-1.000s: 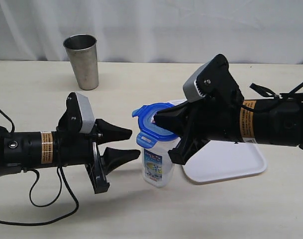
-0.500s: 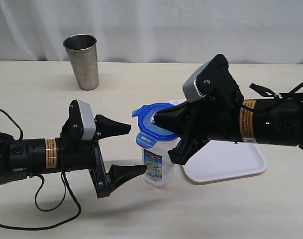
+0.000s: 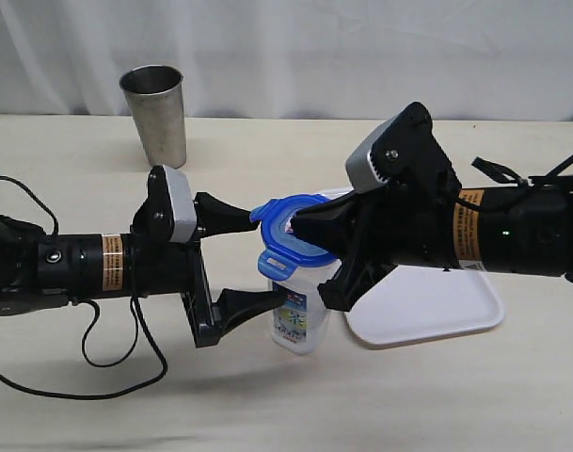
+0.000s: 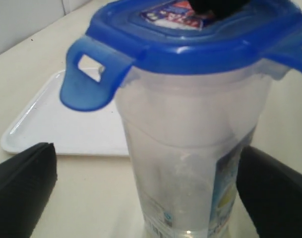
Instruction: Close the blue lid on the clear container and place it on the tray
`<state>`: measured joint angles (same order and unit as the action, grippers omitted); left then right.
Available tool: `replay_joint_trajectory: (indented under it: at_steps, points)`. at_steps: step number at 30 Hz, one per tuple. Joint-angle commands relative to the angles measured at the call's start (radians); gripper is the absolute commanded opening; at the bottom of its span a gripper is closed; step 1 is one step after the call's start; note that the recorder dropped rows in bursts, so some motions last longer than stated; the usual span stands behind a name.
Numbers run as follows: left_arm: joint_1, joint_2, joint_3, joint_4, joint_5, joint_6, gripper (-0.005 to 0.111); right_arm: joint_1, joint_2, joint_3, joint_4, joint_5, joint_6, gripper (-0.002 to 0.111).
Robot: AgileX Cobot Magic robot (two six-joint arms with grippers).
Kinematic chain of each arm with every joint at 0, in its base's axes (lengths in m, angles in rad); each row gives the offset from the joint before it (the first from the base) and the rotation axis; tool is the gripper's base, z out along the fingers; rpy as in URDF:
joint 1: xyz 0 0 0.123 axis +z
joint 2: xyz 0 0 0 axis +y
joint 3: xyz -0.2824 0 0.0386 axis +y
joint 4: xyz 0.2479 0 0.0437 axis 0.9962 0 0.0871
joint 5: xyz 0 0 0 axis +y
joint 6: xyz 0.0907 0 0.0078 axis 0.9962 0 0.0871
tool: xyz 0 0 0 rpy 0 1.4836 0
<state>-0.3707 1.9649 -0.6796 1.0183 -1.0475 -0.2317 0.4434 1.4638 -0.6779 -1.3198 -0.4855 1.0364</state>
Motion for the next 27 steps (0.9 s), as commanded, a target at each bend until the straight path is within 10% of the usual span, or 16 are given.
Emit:
replay_joint_trajectory:
  at_steps: [1, 27]
  points:
    - [-0.007, 0.002, -0.004, 0.047, 0.0, -0.036, 0.092, 0.002, 0.012, 0.016, -0.056, 0.065, 0.004, 0.004]
    - [-0.093, 0.173, -0.163, 0.07, -0.03, -0.087, 0.092, 0.002, 0.012, 0.016, -0.054, 0.072, -0.001, 0.004]
